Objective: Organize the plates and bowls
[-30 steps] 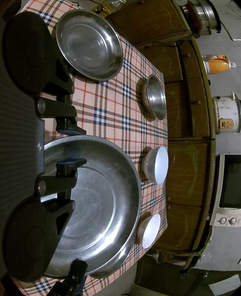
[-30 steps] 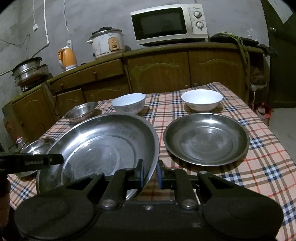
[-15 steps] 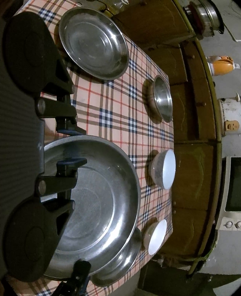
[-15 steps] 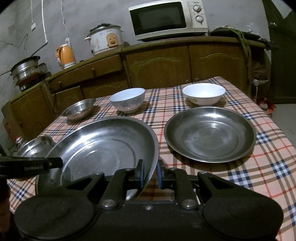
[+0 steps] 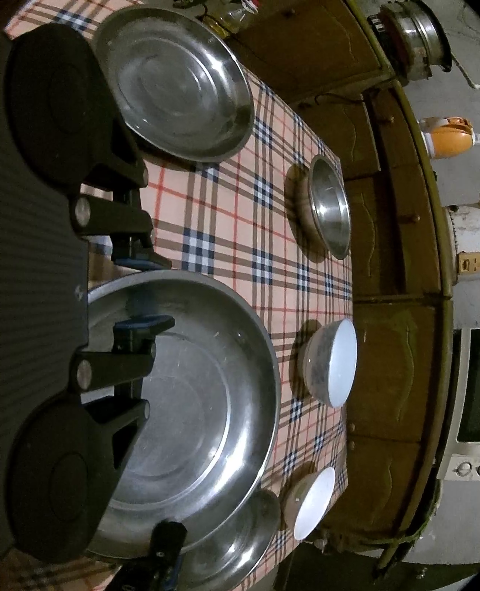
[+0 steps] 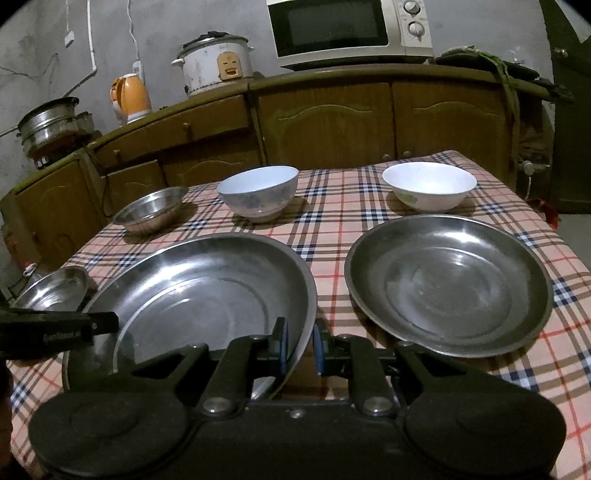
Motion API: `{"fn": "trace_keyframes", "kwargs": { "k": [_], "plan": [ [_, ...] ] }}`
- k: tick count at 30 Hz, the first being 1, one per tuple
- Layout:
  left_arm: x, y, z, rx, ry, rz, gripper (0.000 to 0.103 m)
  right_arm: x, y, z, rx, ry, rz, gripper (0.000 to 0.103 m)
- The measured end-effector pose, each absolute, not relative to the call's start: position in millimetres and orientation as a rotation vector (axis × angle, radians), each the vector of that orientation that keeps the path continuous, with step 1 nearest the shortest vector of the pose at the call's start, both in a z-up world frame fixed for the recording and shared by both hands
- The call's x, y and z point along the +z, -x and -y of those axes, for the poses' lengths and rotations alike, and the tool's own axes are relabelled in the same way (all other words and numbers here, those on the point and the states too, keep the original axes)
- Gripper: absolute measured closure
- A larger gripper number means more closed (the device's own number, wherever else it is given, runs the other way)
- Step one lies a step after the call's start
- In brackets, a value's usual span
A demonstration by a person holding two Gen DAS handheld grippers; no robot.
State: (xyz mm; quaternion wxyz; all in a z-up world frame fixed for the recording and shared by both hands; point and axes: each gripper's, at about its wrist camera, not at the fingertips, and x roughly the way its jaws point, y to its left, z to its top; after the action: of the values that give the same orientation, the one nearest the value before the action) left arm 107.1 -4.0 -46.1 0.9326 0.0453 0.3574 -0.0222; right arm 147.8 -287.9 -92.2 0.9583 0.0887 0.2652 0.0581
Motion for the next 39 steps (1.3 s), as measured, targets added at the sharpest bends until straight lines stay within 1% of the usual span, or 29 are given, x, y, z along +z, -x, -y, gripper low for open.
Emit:
{"fn": "trace_keyframes", "kwargs": {
  "k": [15,34,36,38,39],
  "plan": [
    [-55,-143,6,-0.047,-0.106,-0.740,0.077,-107,-187,287,0.111,-0.204,-0.569,0.083],
    [-67,-161,8,-0.048,-0.095,-0.757,0.076,-118,-201,285,0.102,-0.201,-0.587,0.082],
    [-68,-163,8,-0.046,-0.093,-0.763,0.076,-118,-201,285,0.103,-0.196,-0.588,0.081],
    [-69,-163,7,-0.048,-0.085,-0.769,0.074,-118,-200,284,0.109,-0.187,-0.587,0.077],
    [-69,-163,6,-0.050,-0.078,-0.774,0.073,-117,-199,283,0.106,-0.183,-0.585,0.077]
  ]
}}
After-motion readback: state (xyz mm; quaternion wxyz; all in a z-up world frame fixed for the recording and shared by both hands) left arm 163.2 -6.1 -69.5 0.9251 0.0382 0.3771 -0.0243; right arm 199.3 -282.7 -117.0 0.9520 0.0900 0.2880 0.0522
